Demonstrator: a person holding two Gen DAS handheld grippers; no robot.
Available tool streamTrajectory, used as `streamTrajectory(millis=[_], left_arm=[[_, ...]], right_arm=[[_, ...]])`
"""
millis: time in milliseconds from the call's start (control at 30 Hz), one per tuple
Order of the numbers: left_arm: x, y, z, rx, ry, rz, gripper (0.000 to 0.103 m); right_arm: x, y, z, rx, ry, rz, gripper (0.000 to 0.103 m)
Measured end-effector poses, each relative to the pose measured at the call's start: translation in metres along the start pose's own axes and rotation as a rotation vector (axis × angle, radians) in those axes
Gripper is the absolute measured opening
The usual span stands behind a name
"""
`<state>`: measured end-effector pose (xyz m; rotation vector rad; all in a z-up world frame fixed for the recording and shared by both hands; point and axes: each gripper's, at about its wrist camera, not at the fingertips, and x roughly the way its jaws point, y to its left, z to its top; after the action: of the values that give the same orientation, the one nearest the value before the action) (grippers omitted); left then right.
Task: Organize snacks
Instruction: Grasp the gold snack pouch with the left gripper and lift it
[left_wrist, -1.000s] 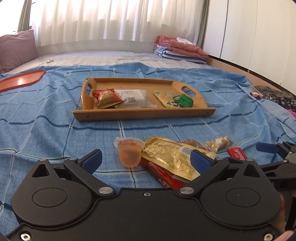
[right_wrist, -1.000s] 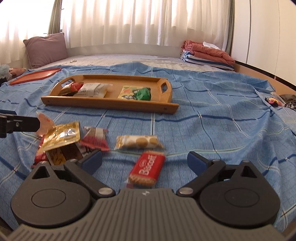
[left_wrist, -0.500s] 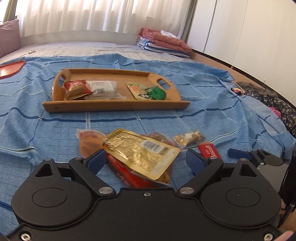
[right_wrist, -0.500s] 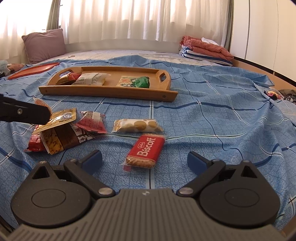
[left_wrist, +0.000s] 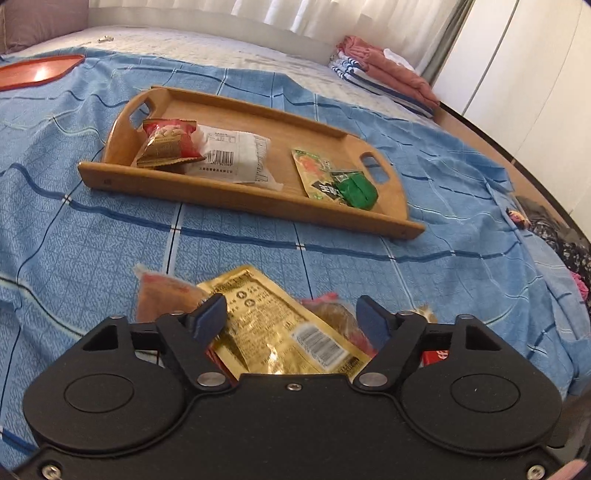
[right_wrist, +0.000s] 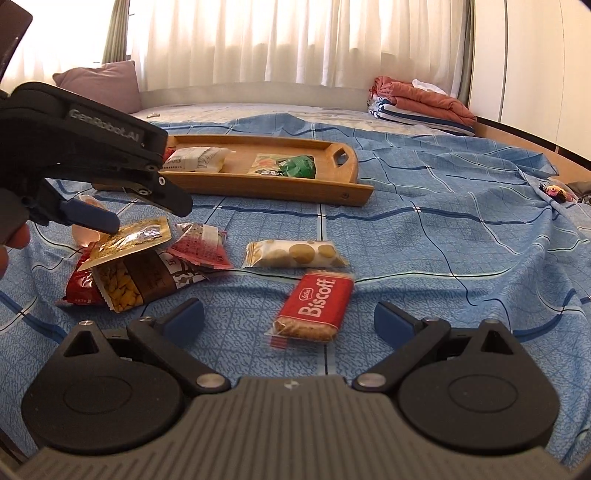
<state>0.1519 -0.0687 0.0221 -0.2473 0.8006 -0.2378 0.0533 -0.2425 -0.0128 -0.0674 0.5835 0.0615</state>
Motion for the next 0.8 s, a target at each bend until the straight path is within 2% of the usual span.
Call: streamTrajectory(millis=[67, 133, 200, 300, 400, 467, 567, 633, 700, 800], left_arm=[[0.004, -0.003, 0.001, 0.020, -0.007, 0.026, 0.061], [0.006, -0.006, 0.001, 0.049, -0.014, 0.045, 0.043], [0.005, -0.009, -0.001, 0.079, -0.020, 0.028, 0.035], [-0.002, -0.015, -0.008, 0.135, -0.031, -0.012, 0.032], [-0.013, -0.019, -0.018, 0.183, -0.042, -0.017, 0.033], [-0.020, -0.018, -0.023, 0.174, -0.037, -0.013, 0.034], [-0.031, -0.013, -0.027, 0.122, -0.026, -0.011, 0.048], [-0.031, -0.012, -0.025, 0.074, 0.012, 0.003, 0.069], [-0.027, -0.012, -0.020, 0.045, 0.047, 0.005, 0.078], [-0.017, -0.014, -0.012, 0.036, 0.054, 0.046, 0.078]], right_arm=[[0.001, 0.000, 0.001, 0.005, -0.002, -0.001, 0.102], [0.002, 0.001, 0.001, 0.009, -0.003, 0.000, 0.102], [0.004, 0.000, 0.001, 0.012, -0.004, 0.001, 0.102], [0.005, -0.001, 0.000, 0.013, -0.006, 0.003, 0.102], [0.006, -0.001, 0.000, 0.012, -0.008, 0.004, 0.102], [0.005, -0.001, 0.000, 0.012, -0.011, 0.004, 0.103], [0.005, 0.000, -0.001, 0.010, -0.014, 0.002, 0.103], [0.005, 0.000, -0.002, 0.008, -0.016, 0.001, 0.103], [0.005, 0.001, -0.002, 0.007, -0.018, -0.001, 0.103], [0.004, 0.002, -0.003, 0.004, -0.020, -0.003, 0.103]])
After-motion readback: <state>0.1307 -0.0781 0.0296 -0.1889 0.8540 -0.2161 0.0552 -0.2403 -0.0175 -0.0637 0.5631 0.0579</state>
